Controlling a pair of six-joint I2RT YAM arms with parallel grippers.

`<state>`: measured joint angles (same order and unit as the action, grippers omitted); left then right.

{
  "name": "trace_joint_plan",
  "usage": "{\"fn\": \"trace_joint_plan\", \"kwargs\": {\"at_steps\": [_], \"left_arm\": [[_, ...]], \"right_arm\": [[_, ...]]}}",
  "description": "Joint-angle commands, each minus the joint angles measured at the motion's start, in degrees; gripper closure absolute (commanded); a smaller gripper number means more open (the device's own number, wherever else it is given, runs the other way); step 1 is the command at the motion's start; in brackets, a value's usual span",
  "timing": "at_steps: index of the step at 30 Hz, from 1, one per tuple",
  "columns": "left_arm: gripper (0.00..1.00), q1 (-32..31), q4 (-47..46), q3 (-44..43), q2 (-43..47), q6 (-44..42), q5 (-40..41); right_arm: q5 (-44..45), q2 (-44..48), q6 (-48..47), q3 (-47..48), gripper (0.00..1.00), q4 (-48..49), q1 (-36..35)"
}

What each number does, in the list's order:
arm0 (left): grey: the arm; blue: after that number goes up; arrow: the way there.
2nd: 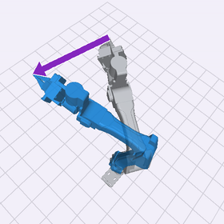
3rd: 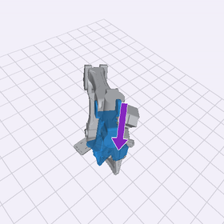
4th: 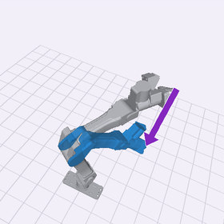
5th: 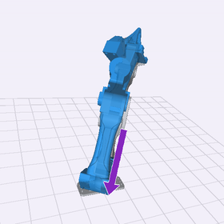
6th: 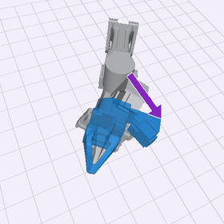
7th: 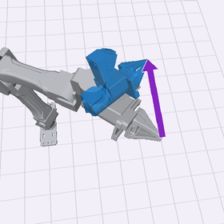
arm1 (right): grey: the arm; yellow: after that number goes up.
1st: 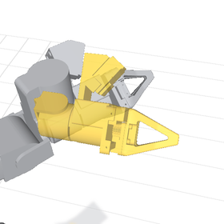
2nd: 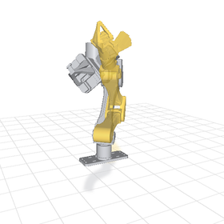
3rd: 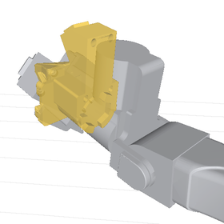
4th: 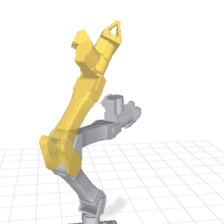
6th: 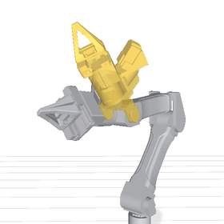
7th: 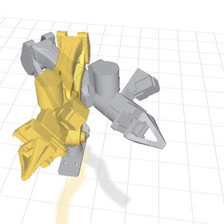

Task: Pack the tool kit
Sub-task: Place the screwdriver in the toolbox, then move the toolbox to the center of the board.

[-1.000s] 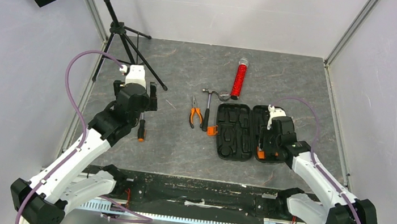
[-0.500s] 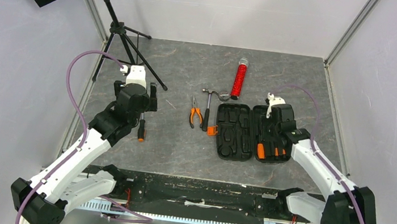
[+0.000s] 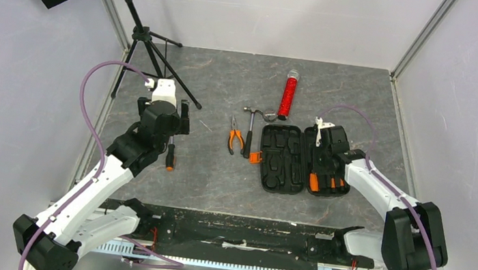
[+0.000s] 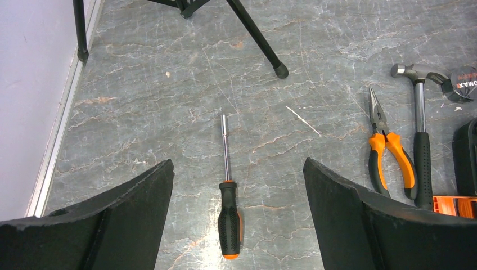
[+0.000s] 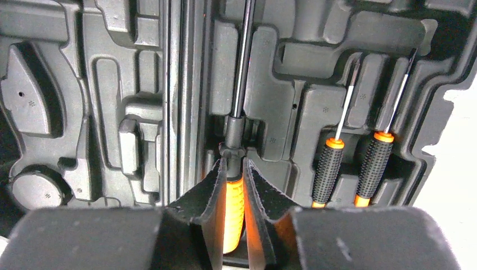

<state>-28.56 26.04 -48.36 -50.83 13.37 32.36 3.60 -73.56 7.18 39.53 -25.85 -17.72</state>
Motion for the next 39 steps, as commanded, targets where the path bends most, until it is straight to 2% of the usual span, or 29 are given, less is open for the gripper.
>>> {"fn": "trace_joint_plan", "kwargs": {"at_steps": [1, 10, 18, 23, 29, 39], "left_arm": [[0.09, 0.32, -2.22, 0.02, 0.84, -1.76, -0.54], [0.1, 0.34, -2.22, 0.02, 0.92, -1.76, -0.72], [0.1, 0.3, -2.22, 0.02, 0.92, -1.68, -2.05], [0.1, 0.25, -1.82, -1.44, -0.63, 0.42, -8.94], [0.12, -2.81, -3.24, -7.58, -9.61, 11.16, -24.67], [0.16, -17.64, -6.43, -17.29, -31.2, 20.9, -30.45]], "right_arm": [[-0.35, 0.26, -1.15, 0.46, 0.83, -4.14, 0.31], [-0.44, 0.1, -2.34, 1.25, 0.82, -7.8, 0.31], [1.3, -1.63, -2.32, 12.01, 0.82, -8.34, 0.29], [-0.02, -2.55, -1.75, 11.24, 0.83, -8.39, 0.32], [-0.21, 2.15, -0.77, 4.74, 0.83, -6.21, 1.12], [-7.79, 3.45, 0.08, 0.35, 0.84, -2.68, 3.3]]}}
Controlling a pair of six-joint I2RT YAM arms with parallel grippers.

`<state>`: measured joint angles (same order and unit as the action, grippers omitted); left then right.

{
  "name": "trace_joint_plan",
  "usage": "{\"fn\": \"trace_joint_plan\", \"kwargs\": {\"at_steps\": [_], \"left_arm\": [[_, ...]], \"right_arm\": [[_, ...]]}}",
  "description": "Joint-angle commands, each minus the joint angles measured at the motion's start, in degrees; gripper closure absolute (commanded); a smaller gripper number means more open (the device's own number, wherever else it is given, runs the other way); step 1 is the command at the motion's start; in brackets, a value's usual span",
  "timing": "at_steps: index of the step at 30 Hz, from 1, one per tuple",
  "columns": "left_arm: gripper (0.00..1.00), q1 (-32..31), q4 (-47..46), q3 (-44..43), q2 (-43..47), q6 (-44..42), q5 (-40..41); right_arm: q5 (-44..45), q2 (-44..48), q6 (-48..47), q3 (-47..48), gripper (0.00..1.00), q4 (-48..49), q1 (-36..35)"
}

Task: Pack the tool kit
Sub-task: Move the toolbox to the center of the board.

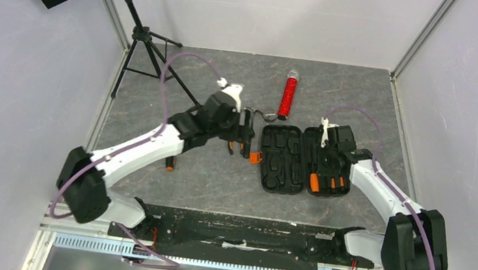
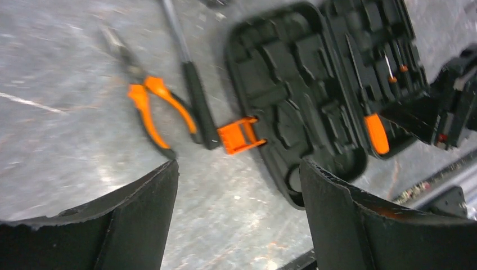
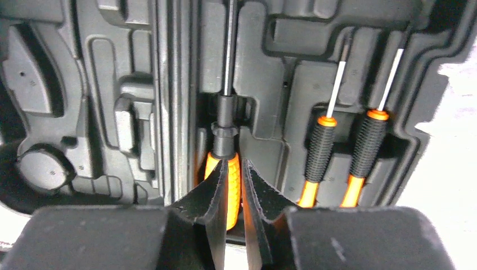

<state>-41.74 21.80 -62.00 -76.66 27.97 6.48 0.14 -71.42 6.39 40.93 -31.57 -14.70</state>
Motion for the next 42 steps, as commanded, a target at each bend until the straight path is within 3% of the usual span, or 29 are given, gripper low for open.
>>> {"fn": "trace_joint_plan", "kwargs": {"at_steps": [1, 10, 14, 20, 27, 30, 35, 42], "left_arm": [[0.17, -5.43, -2.45, -4.03, -6.84, 7.09, -5.37], [0.28, -11.21, -2.29, -7.52, -21.15, 9.95, -15.85], [0.31, -11.87, 0.13, -7.62, -24.3, 10.92, -16.19], [0.37, -11.57, 3.33, -2.35, -23.1, 12.16, -12.02], [0.42, -10.54, 7.38, 4.26, -15.89, 12.43, -7.05], [0.44, -10.64, 8.43, 3.57, -12.89, 11.55, -4.63], [0.44, -13.13, 8.35, -3.13, -12.23, 10.71, -3.79], [0.42, -18.47, 4.17, -13.17, -18.89, 13.57, -3.69]], "right_arm": [[-5.31, 1.63, 1.11, -1.68, 0.84, 3.29, 0.29], [-9.39, 4.81, 2.28, -9.52, 0.83, 3.93, 0.13], [-10.79, 6.71, 3.01, -13.03, 0.83, 4.14, -0.68], [-11.32, 9.83, 5.66, -16.87, 0.83, 3.89, -3.92], [-9.9, 13.31, 11.04, -16.48, 0.84, 1.83, -10.89], [-6.24, 14.61, 10.39, -12.59, 0.82, 0.3, -11.05], [2.08, 10.56, 6.28, 1.54, 0.8, -1.16, -9.25], [-4.08, 2.4, 4.67, 8.7, 0.81, 6.29, -1.03]]}}
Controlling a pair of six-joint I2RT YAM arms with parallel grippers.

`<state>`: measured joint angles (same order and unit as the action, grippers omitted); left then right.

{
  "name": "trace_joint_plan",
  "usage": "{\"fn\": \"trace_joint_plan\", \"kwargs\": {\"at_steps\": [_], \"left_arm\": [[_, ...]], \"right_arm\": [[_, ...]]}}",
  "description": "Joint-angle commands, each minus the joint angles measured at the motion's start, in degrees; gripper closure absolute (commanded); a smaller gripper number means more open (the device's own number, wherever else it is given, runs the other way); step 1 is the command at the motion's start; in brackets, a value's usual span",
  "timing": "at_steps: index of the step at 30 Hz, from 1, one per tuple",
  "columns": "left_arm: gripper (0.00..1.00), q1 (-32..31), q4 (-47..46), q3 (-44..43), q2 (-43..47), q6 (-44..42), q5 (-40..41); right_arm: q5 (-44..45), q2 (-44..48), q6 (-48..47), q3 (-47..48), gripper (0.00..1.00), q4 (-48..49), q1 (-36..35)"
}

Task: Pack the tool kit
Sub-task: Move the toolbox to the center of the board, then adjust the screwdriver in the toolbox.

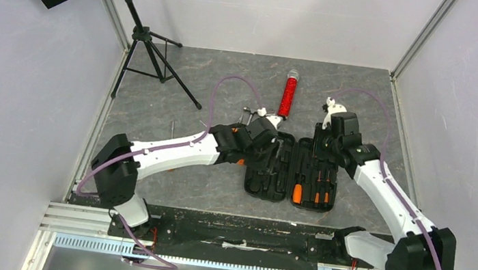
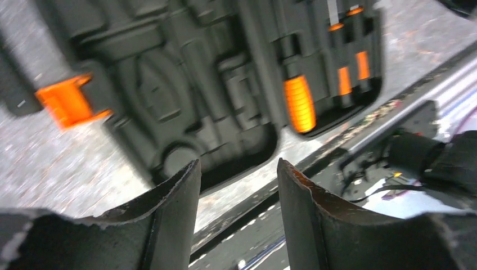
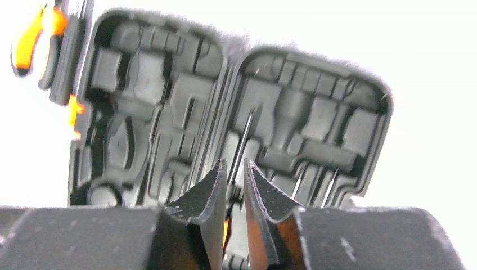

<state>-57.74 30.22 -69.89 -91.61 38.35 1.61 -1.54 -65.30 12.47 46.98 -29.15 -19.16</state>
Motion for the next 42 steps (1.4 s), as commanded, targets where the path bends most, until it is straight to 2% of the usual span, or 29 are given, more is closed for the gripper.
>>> {"fn": "trace_joint_plan", "kwargs": {"at_steps": [1, 4, 10, 13, 17, 29, 33, 42], "left_arm": [[0.45, -2.96, -5.04, -6.35, -5.43, 3.82, 0.8], [0.54, -4.52, -7.38, -9.26, -9.15, 5.77, -2.77], [0.79, -6.46, -10.13, -11.75, -15.11, 8.23, -7.14], [0.85, -6.65, -10.44, -13.2, -17.48, 9.01, -8.99], [0.9, -6.72, -10.4, -15.03, -20.2, 10.31, -11.42], [0.92, -6.57, -5.5, -21.77, -29.26, 12.02, -16.86], [0.98, -5.33, -5.26, -19.76, -30.1, 14.38, -17.92], [0.98, -2.35, -5.04, -13.53, -29.81, 17.18, -20.09]], "right_arm": [[-3.85, -4.93, -1.35, 2.41, 0.81, 5.03, 4.03], [-7.88, -7.08, -0.1, 0.46, 0.82, 8.45, 6.06], [-13.63, -10.05, 1.75, -3.63, 0.83, 14.37, 7.79], [-14.37, -10.63, 2.35, -5.58, 0.85, 16.7, 8.49], [-15.84, -12.24, 2.54, -7.06, 0.86, 18.34, 9.46], [-16.98, -15.01, 3.02, -11.63, 0.89, 22.22, 10.55], [-17.3, -15.37, 2.81, -12.26, 0.89, 22.47, 10.64], [-19.0, -14.3, 3.21, -11.76, 0.9, 22.68, 10.64]]}}
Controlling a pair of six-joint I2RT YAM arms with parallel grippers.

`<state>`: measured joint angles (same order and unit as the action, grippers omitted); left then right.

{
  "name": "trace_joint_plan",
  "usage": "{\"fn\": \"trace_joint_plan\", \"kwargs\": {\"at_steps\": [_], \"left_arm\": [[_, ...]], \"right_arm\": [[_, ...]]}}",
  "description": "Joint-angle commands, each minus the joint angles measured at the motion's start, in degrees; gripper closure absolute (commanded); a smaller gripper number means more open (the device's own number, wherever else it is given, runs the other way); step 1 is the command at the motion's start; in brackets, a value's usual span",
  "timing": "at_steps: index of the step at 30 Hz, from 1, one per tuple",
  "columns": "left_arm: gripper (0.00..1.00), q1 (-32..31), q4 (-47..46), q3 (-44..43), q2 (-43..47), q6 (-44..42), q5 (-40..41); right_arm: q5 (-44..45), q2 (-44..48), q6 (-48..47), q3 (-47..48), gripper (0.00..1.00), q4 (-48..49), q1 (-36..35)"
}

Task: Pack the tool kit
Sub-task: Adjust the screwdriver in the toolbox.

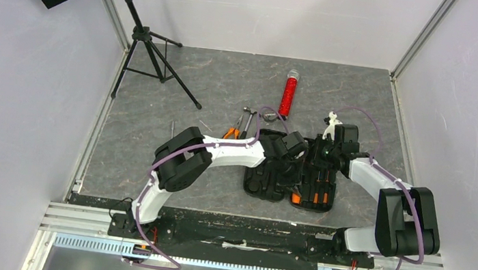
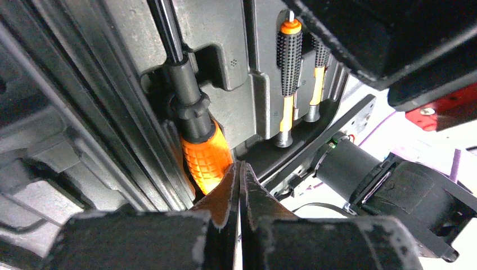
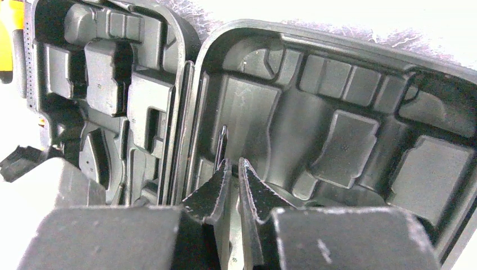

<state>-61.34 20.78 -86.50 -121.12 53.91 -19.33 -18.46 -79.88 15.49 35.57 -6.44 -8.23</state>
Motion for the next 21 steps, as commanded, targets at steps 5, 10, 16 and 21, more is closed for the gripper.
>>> {"fn": "trace_joint_plan", "kwargs": {"at_steps": [5, 10, 16, 21], "left_arm": [[0.98, 1.35, 6.2, 2.0, -0.55, 0.16, 1.01], [0.98, 1.33, 5.97, 2.08, -0.61, 0.32, 0.96], [0.98, 1.31, 5.68, 2.17, -0.84, 0.49, 0.96], [0.98, 1.31, 5.59, 2.07, -0.77, 0.49, 0.91]], "right_arm": [[-2.2, 2.99, 1.71, 1.47, 0.89, 0.62, -0.05], [-2.73, 5.01, 3.41, 2.57, 0.88, 2.51, 0.16], [-3.24, 2.47, 4.54, 1.71, 0.86, 4.14, 0.38], [-1.29, 0.96, 4.72, 0.04, 0.88, 5.58, 0.74]]}}
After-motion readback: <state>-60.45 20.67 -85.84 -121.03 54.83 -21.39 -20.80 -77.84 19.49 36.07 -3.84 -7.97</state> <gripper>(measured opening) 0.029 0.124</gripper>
